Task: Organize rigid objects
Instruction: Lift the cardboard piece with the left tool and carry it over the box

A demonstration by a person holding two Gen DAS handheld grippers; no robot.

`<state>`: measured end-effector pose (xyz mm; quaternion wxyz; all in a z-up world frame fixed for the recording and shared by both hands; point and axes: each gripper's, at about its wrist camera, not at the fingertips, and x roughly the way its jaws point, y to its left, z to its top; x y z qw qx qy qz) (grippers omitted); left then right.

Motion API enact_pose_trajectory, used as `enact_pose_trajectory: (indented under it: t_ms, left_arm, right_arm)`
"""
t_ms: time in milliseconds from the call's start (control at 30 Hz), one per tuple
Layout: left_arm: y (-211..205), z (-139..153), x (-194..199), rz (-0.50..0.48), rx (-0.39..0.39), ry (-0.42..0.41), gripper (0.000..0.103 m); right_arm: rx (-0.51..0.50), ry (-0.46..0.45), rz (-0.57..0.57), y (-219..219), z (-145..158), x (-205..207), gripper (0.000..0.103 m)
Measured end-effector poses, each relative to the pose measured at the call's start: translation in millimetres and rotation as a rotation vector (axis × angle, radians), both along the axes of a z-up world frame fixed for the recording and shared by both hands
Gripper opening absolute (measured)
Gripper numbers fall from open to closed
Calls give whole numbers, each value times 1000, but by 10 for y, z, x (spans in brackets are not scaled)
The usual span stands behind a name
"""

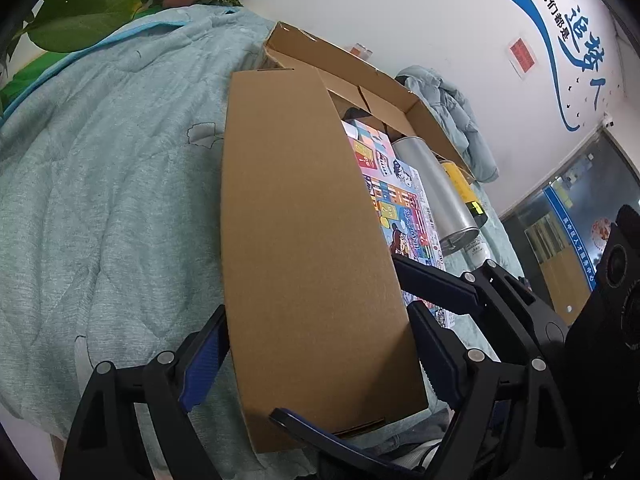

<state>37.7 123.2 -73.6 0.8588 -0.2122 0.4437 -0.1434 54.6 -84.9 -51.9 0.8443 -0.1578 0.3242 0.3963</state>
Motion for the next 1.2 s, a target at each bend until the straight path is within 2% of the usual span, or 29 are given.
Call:
enact_pose_trajectory:
  t_ms: [67, 167, 300, 400, 500, 567, 633, 733, 800, 900, 1067, 1200]
  left_arm:
    - [43, -31, 0, -6, -34, 7, 85]
    - [191, -96, 73, -17, -143, 32, 85]
    - [311, -129, 111, -24, -228, 41, 85]
    - [382, -134, 146, -25, -246, 47, 86]
    - [503, -24, 99, -1, -258, -5, 92]
    - [595, 58, 64, 23, -253, -43, 101]
    - [656, 28, 118, 41, -246, -16, 101]
    - [674, -139, 260, 29, -253, 62, 94]
    - [641, -269, 324, -6, -293, 101, 83]
    - [588, -329, 371, -15, -382, 99, 76]
    - [463, -268, 351, -7, -301, 69, 74]
    - [240, -91, 317, -8, -191, 25, 74]
  right_arm:
    - [5, 4, 32, -22, 4, 37, 88]
    - [-23, -23, 67, -76, -3, 31, 88]
    - [28, 72, 86, -179, 43, 158, 89]
    - [39, 119, 77, -177, 39, 203, 89]
    - [-9, 118, 57, -126, -6, 189, 89]
    - [-1, 169, 41, -133, -39, 224, 89]
    - [33, 244, 17, -170, -44, 302, 89]
    - [59, 309, -23, -172, -25, 386, 89]
    - [60, 350, -46, -129, -31, 444, 89]
    - [21, 343, -80, 2, -97, 480, 89]
    - [-50, 283, -96, 163, -134, 393, 87]
    - [-27, 275, -119, 135, -117, 397, 86]
